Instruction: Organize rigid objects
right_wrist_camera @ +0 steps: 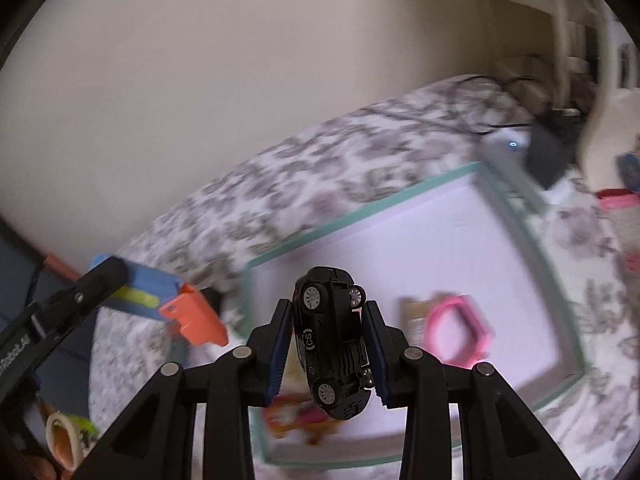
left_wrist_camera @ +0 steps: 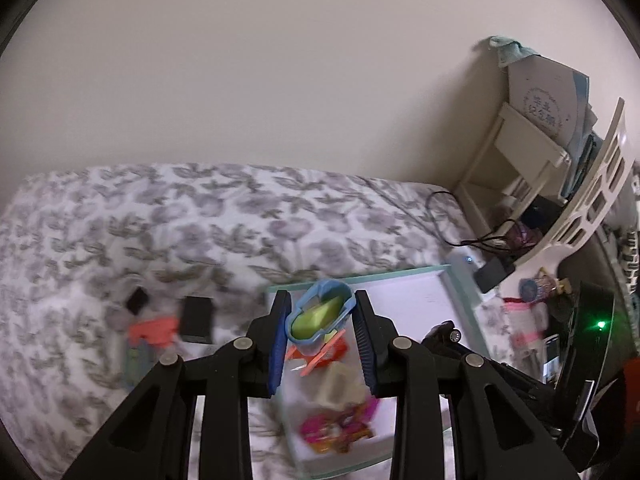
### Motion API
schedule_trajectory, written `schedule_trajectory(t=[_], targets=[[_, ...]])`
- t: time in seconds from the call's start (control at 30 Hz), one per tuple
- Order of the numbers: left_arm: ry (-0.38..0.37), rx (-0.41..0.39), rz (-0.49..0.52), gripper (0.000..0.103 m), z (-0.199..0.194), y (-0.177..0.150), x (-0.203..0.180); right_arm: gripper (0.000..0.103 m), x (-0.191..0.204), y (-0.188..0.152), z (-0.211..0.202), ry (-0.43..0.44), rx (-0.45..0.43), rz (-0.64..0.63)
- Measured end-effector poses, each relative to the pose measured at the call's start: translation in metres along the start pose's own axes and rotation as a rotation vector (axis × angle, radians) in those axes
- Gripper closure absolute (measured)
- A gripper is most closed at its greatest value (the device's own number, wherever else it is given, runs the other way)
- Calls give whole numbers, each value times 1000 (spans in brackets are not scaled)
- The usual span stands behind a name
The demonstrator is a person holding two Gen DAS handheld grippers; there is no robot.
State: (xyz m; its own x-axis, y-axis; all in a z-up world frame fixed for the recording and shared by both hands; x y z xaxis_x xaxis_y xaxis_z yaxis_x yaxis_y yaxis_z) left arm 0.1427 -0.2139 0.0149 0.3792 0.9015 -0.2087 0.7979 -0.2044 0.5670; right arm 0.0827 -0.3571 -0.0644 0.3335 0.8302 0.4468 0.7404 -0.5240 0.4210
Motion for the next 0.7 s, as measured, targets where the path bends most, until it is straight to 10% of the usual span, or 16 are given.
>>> schedule_trajectory(t=[0.7], targets=[[-87,76,-4,70,67,-37,-43,65,-48,-1,17,-107,4,44]])
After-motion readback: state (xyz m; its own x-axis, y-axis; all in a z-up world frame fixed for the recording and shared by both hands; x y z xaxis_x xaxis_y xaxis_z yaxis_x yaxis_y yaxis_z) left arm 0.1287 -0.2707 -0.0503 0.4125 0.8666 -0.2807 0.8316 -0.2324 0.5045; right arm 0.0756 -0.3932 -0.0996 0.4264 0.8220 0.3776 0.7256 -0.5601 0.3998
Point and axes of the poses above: each gripper's, at about its wrist camera, not at the fingertips, and z roughly the way its jaws point, x to its left, y to its top, the point moved 8 cm from there along z, roughly the way its jaws point, and after that the axes turned 2 degrees about x, right-handed, at the moved point
